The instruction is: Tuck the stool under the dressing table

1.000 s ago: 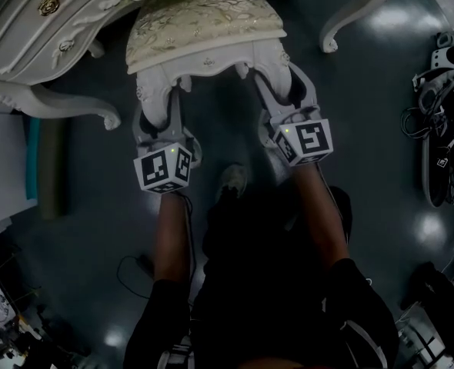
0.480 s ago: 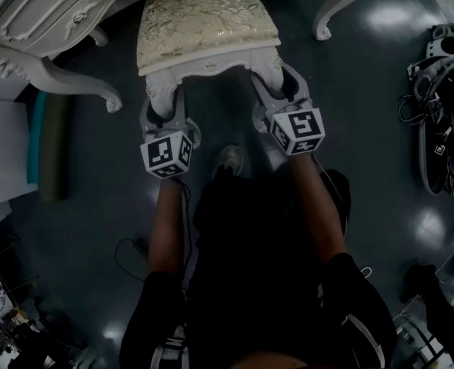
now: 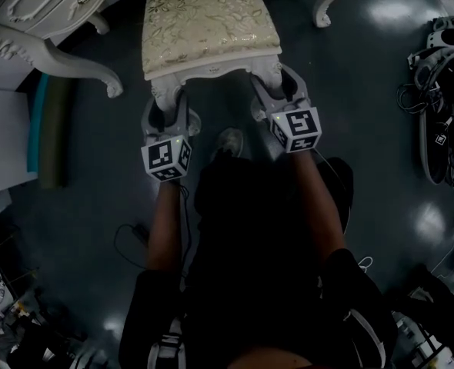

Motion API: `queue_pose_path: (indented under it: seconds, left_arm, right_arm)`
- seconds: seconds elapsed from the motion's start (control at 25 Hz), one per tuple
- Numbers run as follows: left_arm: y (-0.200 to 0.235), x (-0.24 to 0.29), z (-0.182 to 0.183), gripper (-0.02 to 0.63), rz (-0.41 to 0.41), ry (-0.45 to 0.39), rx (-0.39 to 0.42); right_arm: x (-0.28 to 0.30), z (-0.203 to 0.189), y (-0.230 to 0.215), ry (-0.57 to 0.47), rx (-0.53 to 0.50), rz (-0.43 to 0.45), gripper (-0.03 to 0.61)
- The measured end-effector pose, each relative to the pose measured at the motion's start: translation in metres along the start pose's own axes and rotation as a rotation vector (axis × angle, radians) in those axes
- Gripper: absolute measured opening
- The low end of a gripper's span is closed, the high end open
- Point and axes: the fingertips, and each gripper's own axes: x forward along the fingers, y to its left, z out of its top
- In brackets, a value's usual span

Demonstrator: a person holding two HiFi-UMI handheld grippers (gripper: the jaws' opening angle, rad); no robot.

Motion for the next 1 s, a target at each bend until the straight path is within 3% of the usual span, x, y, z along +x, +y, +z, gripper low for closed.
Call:
queue_pose_path:
  seconds: [0.68, 1.0]
  left_arm:
    - [-0.036, -0.042, -0.047, 0.244, -0.051, 0.104, 0.052]
    - [-0.05, -0.051, -0.069, 0.255, -0.064, 0.154, 0.04]
  right_arm:
    - [-0.043, -0.057, 0.006, 0.059, -0.04, 0.036, 0.247]
    - [-0.057, -0.077, 0.004, 0.081, -0.03, 0.043, 0.249]
